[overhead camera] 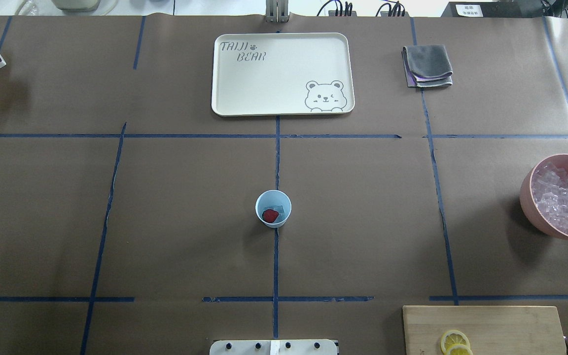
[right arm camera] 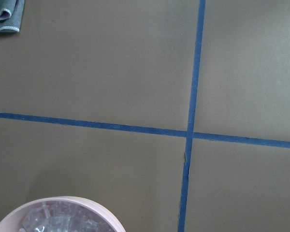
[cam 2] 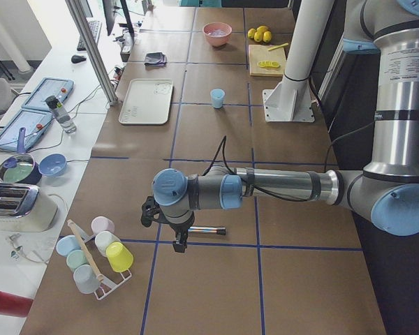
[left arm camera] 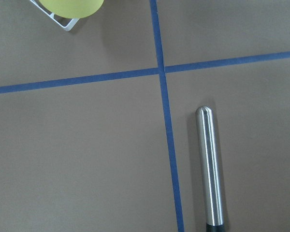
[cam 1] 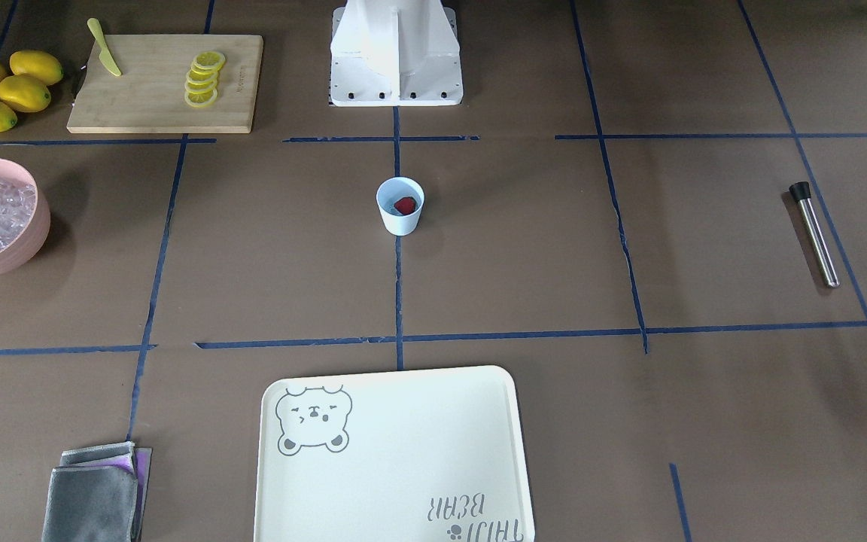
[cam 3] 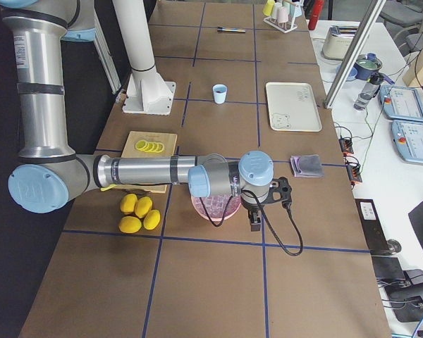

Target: Mash ice and strawberries in cup

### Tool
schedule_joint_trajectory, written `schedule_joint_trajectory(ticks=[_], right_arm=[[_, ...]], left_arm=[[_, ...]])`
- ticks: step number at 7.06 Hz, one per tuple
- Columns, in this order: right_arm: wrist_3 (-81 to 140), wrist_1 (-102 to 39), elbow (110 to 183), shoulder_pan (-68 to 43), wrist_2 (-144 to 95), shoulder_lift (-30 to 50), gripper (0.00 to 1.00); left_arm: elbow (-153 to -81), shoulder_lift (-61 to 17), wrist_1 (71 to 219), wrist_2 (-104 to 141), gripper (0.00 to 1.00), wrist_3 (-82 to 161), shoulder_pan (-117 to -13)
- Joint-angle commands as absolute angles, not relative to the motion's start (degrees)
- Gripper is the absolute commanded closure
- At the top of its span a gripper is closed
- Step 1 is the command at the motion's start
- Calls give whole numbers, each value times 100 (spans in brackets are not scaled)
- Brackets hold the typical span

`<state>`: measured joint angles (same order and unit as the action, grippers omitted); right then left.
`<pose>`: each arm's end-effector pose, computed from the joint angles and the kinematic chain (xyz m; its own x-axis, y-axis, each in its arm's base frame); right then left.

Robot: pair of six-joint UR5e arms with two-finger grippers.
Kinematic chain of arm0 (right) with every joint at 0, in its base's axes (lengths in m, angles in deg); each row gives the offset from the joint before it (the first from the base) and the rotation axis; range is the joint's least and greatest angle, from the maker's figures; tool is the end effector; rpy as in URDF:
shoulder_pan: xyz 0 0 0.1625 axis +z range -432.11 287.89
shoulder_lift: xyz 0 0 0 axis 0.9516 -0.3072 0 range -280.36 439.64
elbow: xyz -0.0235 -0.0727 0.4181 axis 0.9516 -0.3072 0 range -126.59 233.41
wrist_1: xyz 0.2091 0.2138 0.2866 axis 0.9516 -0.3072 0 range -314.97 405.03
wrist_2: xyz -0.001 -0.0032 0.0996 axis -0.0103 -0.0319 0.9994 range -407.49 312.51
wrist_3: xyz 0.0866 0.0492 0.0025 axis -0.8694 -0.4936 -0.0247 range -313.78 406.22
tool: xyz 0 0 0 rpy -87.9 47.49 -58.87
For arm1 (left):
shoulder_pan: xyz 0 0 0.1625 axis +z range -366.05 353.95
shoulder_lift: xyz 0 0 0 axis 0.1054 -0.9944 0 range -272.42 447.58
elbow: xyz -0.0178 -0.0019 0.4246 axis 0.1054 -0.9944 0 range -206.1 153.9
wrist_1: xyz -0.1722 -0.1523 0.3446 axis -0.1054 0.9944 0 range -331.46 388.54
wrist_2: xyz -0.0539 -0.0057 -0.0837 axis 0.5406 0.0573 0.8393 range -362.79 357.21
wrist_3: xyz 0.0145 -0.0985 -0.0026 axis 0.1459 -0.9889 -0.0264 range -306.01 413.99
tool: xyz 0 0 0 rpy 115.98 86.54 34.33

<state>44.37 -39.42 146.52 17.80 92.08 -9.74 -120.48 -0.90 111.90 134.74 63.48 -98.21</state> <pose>0.0566 -0.5048 0.6096 0.6480 -0.0920 0.7561 -0.0193 0.9904 0.1371 -0.0777 -0.4729 0.6415 0.6699 0.0913 -0.7368 -0.0739 0.9957 0.0562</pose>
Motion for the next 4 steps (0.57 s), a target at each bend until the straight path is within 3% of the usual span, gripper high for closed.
schedule_joint_trajectory(ticks=[1,4], right_arm=[[4437,-3969,14561,1780,9208,-983,1],[4437,-4005,14290,1780,9278,-992,1]], left_arm=[[-12059,-110,11151,13459,0,6348,-9851],[-12015,-101,11169,13467,0,6383,-9851]])
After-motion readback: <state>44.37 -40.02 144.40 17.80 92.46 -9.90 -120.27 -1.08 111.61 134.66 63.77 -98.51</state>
